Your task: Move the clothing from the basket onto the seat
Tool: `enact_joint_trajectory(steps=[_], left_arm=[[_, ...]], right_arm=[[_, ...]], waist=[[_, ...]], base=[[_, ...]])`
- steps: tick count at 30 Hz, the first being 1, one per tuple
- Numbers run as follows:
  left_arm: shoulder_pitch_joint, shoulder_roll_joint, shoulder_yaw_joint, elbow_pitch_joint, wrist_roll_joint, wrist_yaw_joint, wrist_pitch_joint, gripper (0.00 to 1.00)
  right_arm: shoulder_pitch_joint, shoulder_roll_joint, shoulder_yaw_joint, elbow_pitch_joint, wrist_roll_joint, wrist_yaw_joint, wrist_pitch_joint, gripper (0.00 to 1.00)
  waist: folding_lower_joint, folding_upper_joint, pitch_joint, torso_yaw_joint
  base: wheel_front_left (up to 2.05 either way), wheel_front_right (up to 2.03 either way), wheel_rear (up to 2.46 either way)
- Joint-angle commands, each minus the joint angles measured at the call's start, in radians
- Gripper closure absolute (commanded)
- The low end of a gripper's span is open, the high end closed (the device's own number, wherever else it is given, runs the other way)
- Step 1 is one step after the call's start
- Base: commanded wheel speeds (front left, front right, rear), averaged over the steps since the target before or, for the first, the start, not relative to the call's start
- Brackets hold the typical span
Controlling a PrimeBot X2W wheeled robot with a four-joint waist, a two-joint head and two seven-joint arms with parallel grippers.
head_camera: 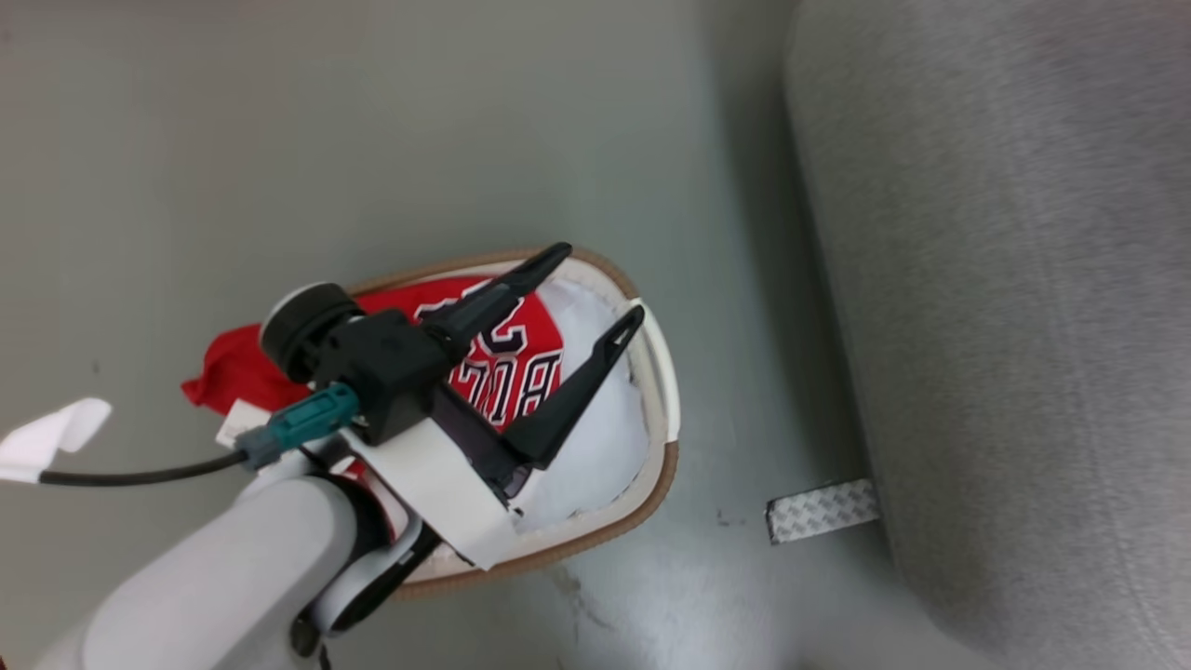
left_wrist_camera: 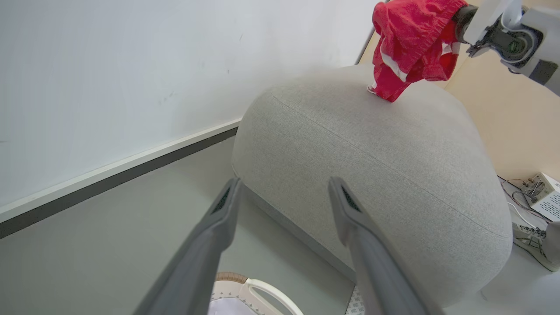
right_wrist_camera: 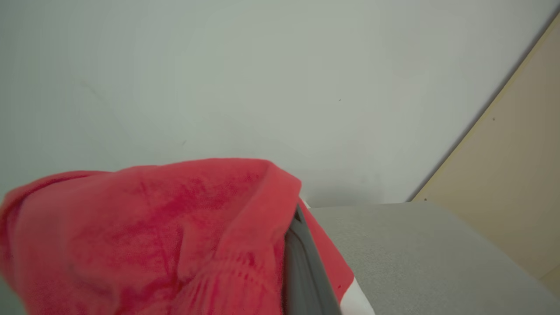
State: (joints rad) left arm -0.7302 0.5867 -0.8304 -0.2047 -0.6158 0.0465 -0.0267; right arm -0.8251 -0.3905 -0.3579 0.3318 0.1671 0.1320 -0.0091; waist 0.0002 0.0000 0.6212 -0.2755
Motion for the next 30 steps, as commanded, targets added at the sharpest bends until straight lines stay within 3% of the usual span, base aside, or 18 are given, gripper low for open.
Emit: enact_joint_trajectory(steps=[1,5,12,13,14,15,16,20,23,30], left_arm=[[-0.007,0.009,0.004,-0.007,0.018,0.004,-0.002,0.00],[-0.006,0.031,0.016,-0.020,0.018,0.009,0.001,0.00],[0.004,0.040,0.025,-0.008,0.003,0.012,-0.014,0.00],[0.007,0.038,0.025,-0.003,0.000,0.012,-0.018,0.00],[0.009,0.034,0.025,0.002,-0.003,0.013,-0.025,0.00],[0.012,0.032,0.026,0.008,-0.005,0.014,-0.027,0.00],[0.016,0.029,0.026,0.015,-0.008,0.015,-0.032,0.00],[0.037,0.008,0.023,0.059,-0.023,0.018,-0.058,0.00],[0.069,-0.006,0.024,0.103,-0.044,0.023,-0.088,0.00],[0.170,-0.018,0.053,0.200,-0.107,0.055,-0.155,0.00]], right_arm=[[-0.015,-0.013,0.000,0.022,-0.012,-0.003,-0.003,1.00],[-0.040,-0.032,-0.002,0.176,-0.058,-0.003,-0.001,1.00],[-0.042,-0.039,0.040,0.408,-0.119,-0.003,0.102,1.00],[-0.043,-0.039,0.039,0.424,-0.126,-0.003,0.092,0.86],[-0.042,-0.040,0.038,0.438,-0.133,-0.003,0.084,0.65],[-0.039,-0.041,0.038,0.450,-0.139,-0.003,0.076,0.39],[-0.036,-0.039,0.041,0.460,-0.144,-0.003,0.071,0.00],[-0.007,-0.043,0.109,0.491,-0.147,-0.003,0.082,0.00],[0.027,-0.061,0.223,0.492,-0.112,-0.003,0.113,0.00],[0.165,-0.171,0.481,0.351,0.086,-0.003,0.146,0.00]], waist=[[-0.0002,0.0000,0.045,0.031],[-0.0002,0.0000,0.075,0.041],[-0.0002,0.0000,0.069,0.049],[-0.0002,0.0000,0.062,0.050],[-0.0002,0.0000,0.052,0.051],[-0.0002,0.0000,0.041,0.051],[-0.0002,0.0000,0.029,0.052],[-0.0002,0.0000,-0.050,0.052],[-0.0002,0.0000,-0.131,0.054],[-0.0002,0.0000,-0.328,0.065]], base=[[0.00,0.00,0.00],[0.00,0.00,0.00],[0.00,0.00,0.00],[0.00,0.00,0.00],[0.00,0.00,0.00],[0.00,0.00,0.00],[0.00,0.00,0.00],[0.00,0.00,0.00],[0.00,0.00,0.00],[0.00,0.00,0.00]])
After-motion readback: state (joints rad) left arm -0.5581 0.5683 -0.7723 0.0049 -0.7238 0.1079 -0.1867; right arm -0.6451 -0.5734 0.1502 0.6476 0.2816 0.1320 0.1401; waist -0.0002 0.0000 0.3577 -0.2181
